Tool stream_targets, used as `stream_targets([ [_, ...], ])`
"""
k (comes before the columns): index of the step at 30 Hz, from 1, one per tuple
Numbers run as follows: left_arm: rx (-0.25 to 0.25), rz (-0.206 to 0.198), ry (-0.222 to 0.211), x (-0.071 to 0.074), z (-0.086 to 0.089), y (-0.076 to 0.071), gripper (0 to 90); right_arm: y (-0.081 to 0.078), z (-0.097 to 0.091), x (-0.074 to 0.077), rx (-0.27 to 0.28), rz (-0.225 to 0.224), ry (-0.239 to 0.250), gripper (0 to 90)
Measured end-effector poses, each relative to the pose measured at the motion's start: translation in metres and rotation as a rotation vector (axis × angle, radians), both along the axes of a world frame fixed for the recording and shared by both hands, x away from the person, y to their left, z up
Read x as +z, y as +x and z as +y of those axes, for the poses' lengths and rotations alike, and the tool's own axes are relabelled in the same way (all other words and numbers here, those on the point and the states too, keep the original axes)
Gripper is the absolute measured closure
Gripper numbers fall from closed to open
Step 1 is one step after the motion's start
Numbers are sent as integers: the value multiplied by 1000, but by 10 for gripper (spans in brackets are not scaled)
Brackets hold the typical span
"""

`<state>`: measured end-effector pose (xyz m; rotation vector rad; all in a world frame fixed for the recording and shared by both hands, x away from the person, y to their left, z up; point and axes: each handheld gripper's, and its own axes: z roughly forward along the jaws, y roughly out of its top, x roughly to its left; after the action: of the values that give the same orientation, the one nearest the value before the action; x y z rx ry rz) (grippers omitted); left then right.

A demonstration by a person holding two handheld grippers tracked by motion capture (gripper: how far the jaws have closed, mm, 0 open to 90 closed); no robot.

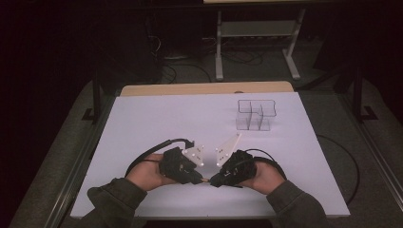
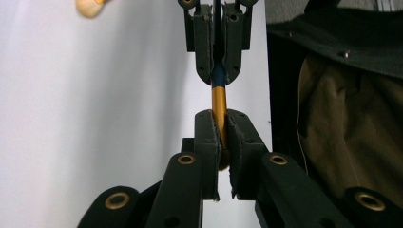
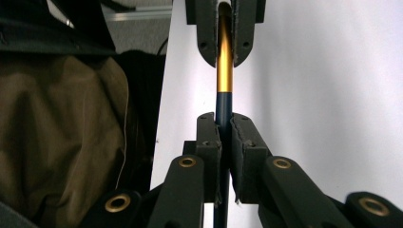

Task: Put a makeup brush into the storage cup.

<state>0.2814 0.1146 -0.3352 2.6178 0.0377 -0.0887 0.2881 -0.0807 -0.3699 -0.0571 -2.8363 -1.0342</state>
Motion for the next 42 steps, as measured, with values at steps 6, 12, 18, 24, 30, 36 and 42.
stream_targets([
  [6, 10, 12, -33, 4, 2, 1, 833, 0, -6, -3, -22, 1, 65, 823],
  [12, -2, 21, 2, 3, -3, 1, 841, -2, -2, -5, -6, -5, 33, 802],
  [18, -13, 15, 26, 6, -8, 1, 842, -2, 2, 0, -3, -16, 16, 760],
  [24, -20, 3, 41, 8, -9, 0, 842, -2, 5, 6, 3, -17, 9, 791],
  [30, -28, -12, 57, 6, -12, -1, 838, -1, 8, 3, 12, -16, -6, 828],
  [36, 27, 0, 2, 11, -1, 2, 730, 1, 1, -1, -8, -3, 31, 830],
  [42, 78, -15, -42, 15, 14, 4, 680, 8, -13, -3, -54, 23, 97, 829],
])
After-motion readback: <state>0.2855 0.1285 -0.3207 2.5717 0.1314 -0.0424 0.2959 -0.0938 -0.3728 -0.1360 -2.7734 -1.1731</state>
